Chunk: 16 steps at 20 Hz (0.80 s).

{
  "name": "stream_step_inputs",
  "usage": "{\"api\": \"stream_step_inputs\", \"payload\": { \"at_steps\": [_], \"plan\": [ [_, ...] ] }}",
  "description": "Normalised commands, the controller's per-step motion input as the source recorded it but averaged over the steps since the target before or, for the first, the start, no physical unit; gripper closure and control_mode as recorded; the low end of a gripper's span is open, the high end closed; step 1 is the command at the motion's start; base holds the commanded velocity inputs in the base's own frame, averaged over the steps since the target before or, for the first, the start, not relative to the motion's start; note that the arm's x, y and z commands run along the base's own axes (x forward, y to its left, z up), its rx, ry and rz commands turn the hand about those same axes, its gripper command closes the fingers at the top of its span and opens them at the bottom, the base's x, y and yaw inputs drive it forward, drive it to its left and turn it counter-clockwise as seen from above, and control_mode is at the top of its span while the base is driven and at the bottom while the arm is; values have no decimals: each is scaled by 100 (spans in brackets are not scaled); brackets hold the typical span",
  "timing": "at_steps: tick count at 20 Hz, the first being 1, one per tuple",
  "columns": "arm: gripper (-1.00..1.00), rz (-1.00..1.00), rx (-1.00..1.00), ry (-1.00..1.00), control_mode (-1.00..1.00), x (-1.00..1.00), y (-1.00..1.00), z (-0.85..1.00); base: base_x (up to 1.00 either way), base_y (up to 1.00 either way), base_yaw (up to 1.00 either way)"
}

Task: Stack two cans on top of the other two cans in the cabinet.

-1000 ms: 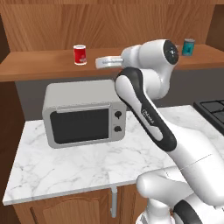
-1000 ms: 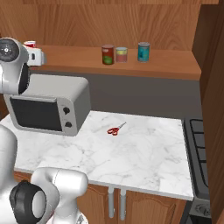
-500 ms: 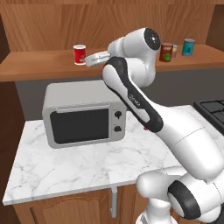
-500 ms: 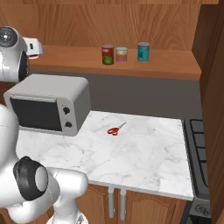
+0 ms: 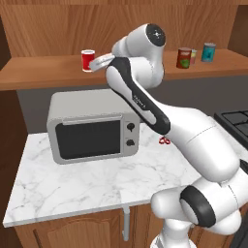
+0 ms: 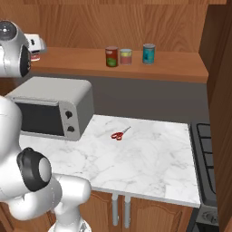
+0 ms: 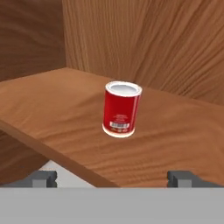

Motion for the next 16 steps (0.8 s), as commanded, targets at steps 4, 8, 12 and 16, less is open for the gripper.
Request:
{"api": "stream_step_inputs", "payload": {
  "at_steps": [4,8,12,16],
  "plan": [
    [-100,0,1,0,-100,33,3,-9,0,0,0],
    [-100,0,3,0,-100,40,12,-11,0,0,0],
    [-100,0,5,0,-100,35,13,-7,0,0,0],
    [-100,0,3,0,-100,35,16,-7,0,0,0]
  ]
}}
